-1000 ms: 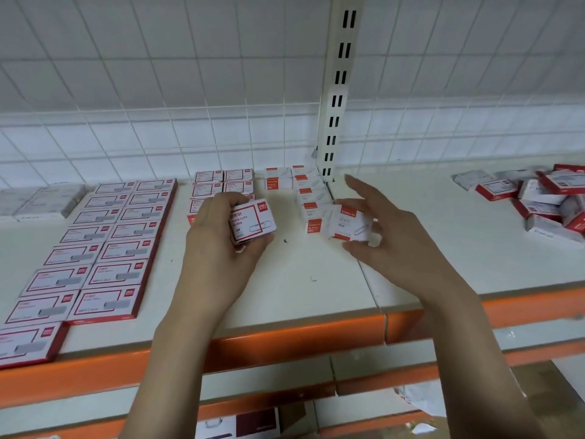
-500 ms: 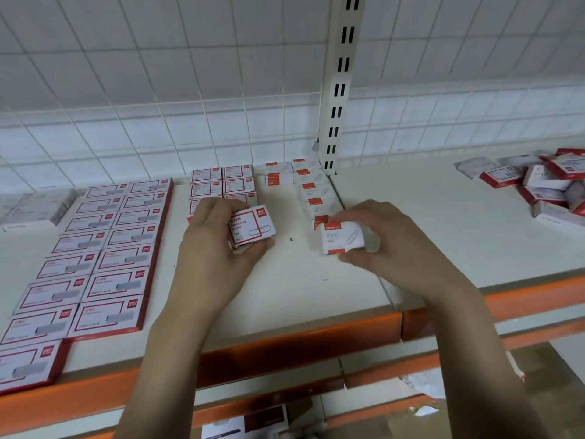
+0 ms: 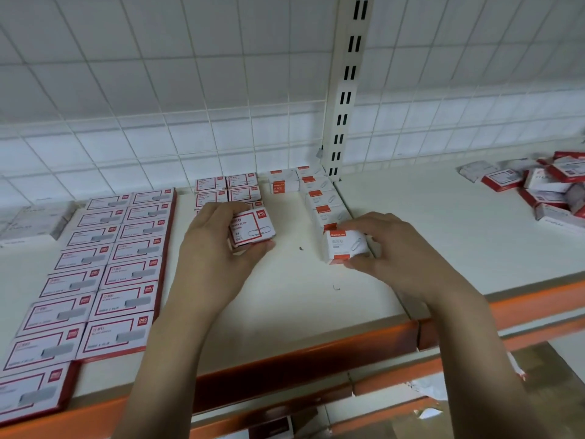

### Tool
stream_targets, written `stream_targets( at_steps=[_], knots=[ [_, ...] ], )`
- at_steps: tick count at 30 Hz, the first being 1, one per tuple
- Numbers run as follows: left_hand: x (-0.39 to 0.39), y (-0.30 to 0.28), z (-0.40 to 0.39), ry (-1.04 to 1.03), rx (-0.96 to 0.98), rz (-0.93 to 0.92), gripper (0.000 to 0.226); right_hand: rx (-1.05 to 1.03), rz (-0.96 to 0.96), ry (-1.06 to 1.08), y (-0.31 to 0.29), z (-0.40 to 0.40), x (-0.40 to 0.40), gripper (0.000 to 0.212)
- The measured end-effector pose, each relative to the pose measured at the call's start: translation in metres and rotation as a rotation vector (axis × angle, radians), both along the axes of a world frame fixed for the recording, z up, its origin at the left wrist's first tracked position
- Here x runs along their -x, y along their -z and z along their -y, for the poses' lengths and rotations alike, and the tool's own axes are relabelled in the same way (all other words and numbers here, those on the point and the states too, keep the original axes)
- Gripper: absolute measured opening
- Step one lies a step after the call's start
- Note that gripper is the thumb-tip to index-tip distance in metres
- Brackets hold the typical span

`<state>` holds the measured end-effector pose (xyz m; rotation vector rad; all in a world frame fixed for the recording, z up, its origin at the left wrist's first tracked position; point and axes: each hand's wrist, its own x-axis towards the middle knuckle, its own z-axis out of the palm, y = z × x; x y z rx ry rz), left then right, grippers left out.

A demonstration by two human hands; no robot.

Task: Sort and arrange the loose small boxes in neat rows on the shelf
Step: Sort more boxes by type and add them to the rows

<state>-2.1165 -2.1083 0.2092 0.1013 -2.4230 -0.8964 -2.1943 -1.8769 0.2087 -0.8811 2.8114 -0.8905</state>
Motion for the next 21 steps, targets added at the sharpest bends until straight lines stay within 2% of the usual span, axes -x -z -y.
stream_targets(
  at_steps=[5, 11, 16, 21],
  knots=[
    [-0.002, 0.000, 0.010, -0.012, 0.014, -0.002, 0.049, 0.058, 0.026, -0.022, -0.003, 0.011, 0.003, 0.047],
    [-0.001, 0.002, 0.014, -0.025, 0.016, 0.012, 0.049, -0.013, 0.049, -0.024, 0.001, 0.013, 0.007, 0.050],
    [0.003, 0.004, 0.008, -0.007, -0.003, 0.044, 0.050, 0.006, 0.068, -0.006, 0.003, 0.006, 0.008, 0.049],
    [0.005, 0.006, 0.000, 0.012, -0.005, 0.069, 0.048, 0.031, 0.013, 0.004, 0.006, 0.001, 0.012, 0.043]
  ],
)
